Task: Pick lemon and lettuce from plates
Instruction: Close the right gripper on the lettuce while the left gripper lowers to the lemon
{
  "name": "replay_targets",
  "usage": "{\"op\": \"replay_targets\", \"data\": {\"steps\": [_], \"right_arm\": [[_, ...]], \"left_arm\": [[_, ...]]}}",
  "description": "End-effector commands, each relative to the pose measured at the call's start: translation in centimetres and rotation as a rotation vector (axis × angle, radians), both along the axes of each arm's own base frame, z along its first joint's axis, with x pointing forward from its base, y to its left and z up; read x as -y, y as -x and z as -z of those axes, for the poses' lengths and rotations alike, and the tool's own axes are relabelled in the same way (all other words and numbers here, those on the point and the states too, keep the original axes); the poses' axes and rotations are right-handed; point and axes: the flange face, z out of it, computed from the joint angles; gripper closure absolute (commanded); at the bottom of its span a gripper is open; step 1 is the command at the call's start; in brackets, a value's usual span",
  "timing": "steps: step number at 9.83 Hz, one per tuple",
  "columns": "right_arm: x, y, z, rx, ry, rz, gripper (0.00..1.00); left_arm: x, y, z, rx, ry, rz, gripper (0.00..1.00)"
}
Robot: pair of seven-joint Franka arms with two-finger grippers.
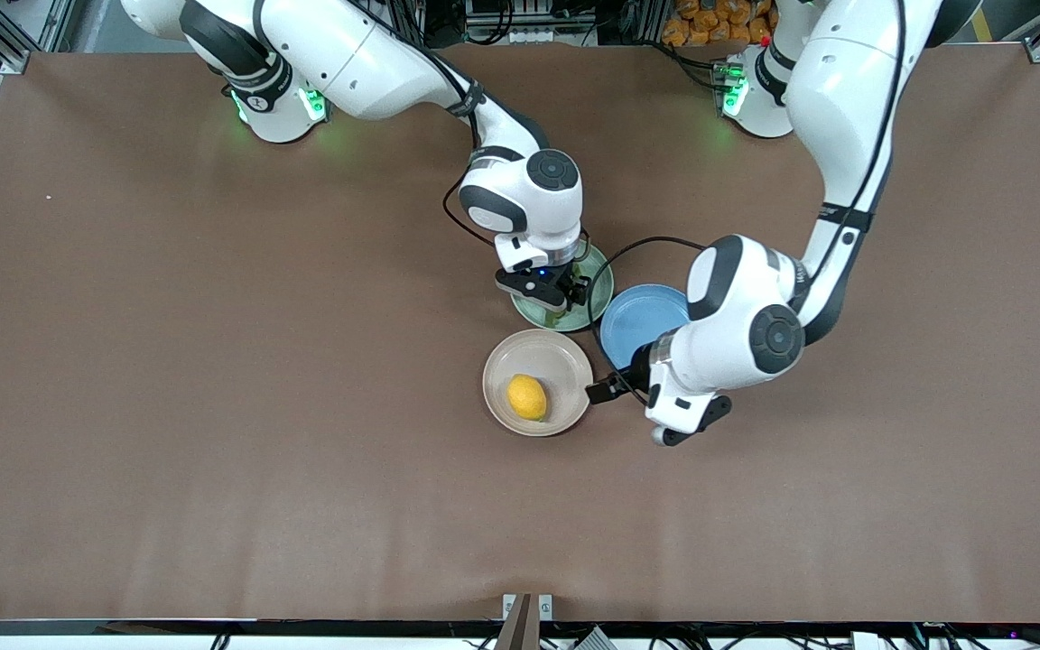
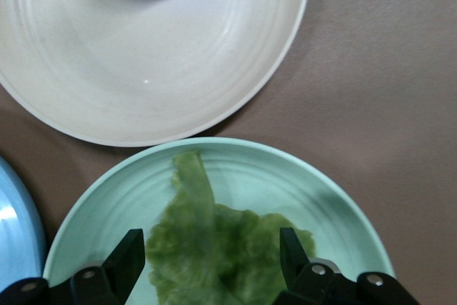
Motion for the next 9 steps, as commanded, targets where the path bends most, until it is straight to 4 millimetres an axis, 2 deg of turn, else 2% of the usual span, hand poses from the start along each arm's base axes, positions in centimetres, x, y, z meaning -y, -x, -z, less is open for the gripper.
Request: {"op": "replay_targets", "data": {"steps": [1,4,6,7,9], "right_arm": [[-0.9,-0.5,0.4,0.027,-0.002,0.019,0.25],[-1.3,0.2,0.6,0.049,0.018,0.013,0.6],[-1.2,0.2,0.5,0.068,0.027,0.009,0.93],[-1.1,-0.2,-0.2,0.072,0.032,0.013,1.0],[-0.6,-0.2,-2.1,0.055,0.085,0.008,1.0]], "left_arm": [[2.2,-0.3,1.0,0.053,0.033,-0.031,0.0],[2.2,-0.7,0.0,0.082,0.046,-0.037,0.0],[2.2,-0.7,0.0,0.084,0.044,-0.034,0.0],[2.0,-0.8,-0.2,0.087,0.045,-0.037,0.0],[1.7,-1.3,-1.2,0.101,0.053,-0.049,0.0]]}}
